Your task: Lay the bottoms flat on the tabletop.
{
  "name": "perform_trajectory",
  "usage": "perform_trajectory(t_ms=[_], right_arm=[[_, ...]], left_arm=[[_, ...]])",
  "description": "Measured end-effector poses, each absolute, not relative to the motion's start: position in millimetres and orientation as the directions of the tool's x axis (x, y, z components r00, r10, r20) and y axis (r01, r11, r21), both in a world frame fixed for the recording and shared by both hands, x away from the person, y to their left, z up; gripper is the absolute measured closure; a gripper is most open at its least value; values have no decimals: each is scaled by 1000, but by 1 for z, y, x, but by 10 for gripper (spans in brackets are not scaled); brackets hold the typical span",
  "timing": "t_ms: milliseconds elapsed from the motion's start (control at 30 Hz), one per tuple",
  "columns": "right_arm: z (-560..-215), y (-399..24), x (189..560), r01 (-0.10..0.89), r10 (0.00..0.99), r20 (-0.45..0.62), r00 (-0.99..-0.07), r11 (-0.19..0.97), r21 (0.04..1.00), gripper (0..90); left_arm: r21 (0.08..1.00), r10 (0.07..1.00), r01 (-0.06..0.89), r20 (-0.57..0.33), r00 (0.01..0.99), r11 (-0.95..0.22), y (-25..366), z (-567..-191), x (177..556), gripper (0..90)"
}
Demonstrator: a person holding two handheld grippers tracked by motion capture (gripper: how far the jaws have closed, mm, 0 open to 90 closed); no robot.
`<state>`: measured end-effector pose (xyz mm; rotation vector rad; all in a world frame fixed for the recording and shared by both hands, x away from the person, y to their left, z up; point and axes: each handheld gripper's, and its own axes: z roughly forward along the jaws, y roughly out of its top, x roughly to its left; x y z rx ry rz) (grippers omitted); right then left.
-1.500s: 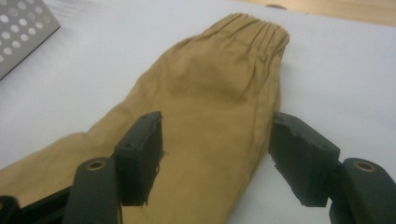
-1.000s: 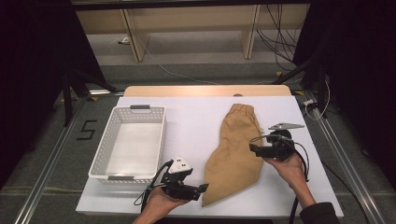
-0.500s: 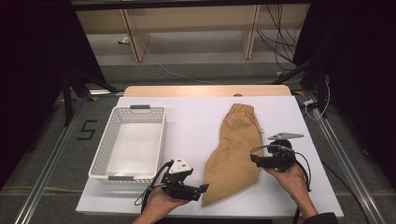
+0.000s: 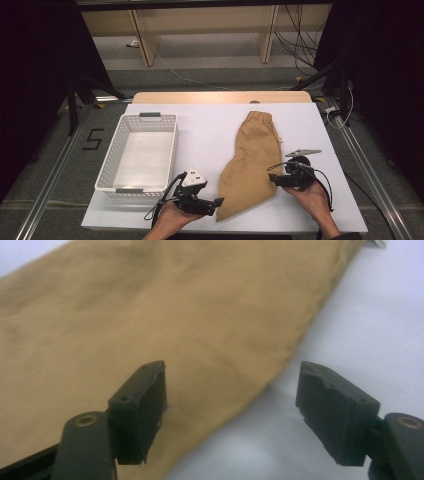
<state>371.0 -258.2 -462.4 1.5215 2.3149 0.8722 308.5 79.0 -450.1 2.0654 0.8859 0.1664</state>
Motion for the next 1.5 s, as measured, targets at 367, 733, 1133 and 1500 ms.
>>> perform_trajectory(t_ms=[367, 733, 1133, 1500], right_arm=[[-471, -257, 379, 765, 864, 187, -467, 288, 576, 546], [-464, -241, 369, 728, 840, 148, -523, 349, 590, 758], [-439, -212, 373, 639, 803, 107, -586, 377, 671, 884], [-417, -155, 396, 590, 720, 111, -685, 458, 665, 882]], left_arm=[[755, 643, 530, -192, 741, -386, 78, -451, 309, 209], [756, 643, 529, -191, 741, -385, 79, -451, 309, 209], [760, 644, 532, -200, 738, -373, 80, -449, 309, 209], [776, 647, 539, -232, 727, -328, 85, -443, 310, 209]])
